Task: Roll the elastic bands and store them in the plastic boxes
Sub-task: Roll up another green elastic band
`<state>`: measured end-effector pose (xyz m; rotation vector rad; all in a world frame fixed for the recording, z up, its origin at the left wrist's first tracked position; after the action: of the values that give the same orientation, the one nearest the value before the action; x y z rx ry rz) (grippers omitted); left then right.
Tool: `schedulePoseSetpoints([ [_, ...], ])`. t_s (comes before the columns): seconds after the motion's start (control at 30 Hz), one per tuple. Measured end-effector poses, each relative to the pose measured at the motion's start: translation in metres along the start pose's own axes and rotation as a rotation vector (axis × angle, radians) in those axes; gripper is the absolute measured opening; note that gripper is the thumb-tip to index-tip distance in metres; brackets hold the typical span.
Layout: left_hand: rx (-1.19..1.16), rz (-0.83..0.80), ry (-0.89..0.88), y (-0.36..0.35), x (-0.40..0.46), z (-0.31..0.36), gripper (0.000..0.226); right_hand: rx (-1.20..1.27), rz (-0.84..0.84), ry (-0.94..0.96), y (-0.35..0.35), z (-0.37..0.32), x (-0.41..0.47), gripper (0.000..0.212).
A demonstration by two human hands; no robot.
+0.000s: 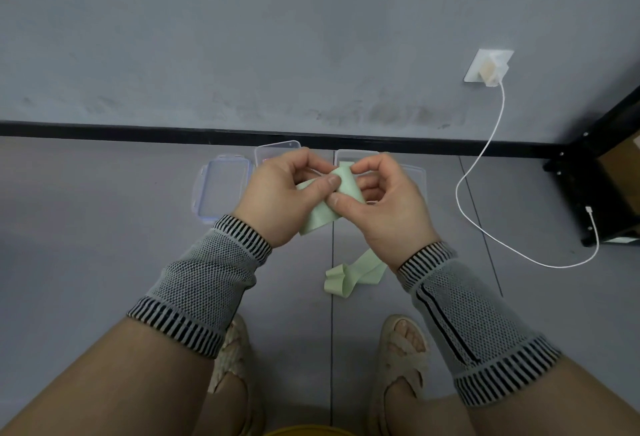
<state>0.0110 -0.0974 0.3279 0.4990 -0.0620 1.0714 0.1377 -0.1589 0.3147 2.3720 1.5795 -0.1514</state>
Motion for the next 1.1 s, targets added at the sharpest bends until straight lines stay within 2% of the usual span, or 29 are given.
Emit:
schedulePoseSetpoints([
  [0.1, 0.002, -0.002, 0.010, 0.006, 0.001, -0.003, 0.009, 0.077, -0.118, -0.054, 0.004, -0.001, 0.002, 0.019],
  [0.23, 0.038, -0.009, 0.015, 0.006, -0.001, 0.001, 0.006, 0.037, -0.183, -0.091, 0.006, 0.003, 0.003, 0.028],
  [0.4, -0.050, 0.024, 0.091, 0.008, 0.001, -0.001, 0.026, 0.180, -0.144, -0.162, 0.007, 0.008, 0.008, 0.025],
  [0.53, -0.206, 0.081, 0.185, 0.008, 0.002, -0.004, 0.041, 0.284, -0.174, -0.224, 0.007, 0.009, 0.010, 0.024],
  [0.7, -0.402, 0.160, 0.311, 0.009, 0.003, -0.010, 0.055, 0.302, -0.232, -0.257, 0.008, 0.009, 0.011, 0.023],
  [0.8, -0.478, 0.159, 0.359, 0.007, 0.002, -0.010, 0.051, 0.327, -0.249, -0.251, 0.008, 0.008, 0.010, 0.022],
  [0.9, -0.438, 0.169, 0.345, 0.008, 0.002, -0.011, 0.043, 0.345, -0.255, -0.236, 0.007, 0.007, 0.010, 0.021],
  [1.1, -0.408, 0.192, 0.249, 0.004, 0.000, -0.005, 0.031, 0.271, -0.131, -0.158, 0.005, 0.004, 0.009, 0.021],
])
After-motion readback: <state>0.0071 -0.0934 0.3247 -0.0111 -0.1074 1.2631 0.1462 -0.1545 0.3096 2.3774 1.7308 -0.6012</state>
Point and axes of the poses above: each hand's wrist, its own x-axis towards the middle knuckle, its own y-axis out of the back of the hand, z = x × y, the point moved 3 cm from there along x, towards the middle knuckle, and after that the axes turned 14 degrees about -y, right-handed, at the moved point
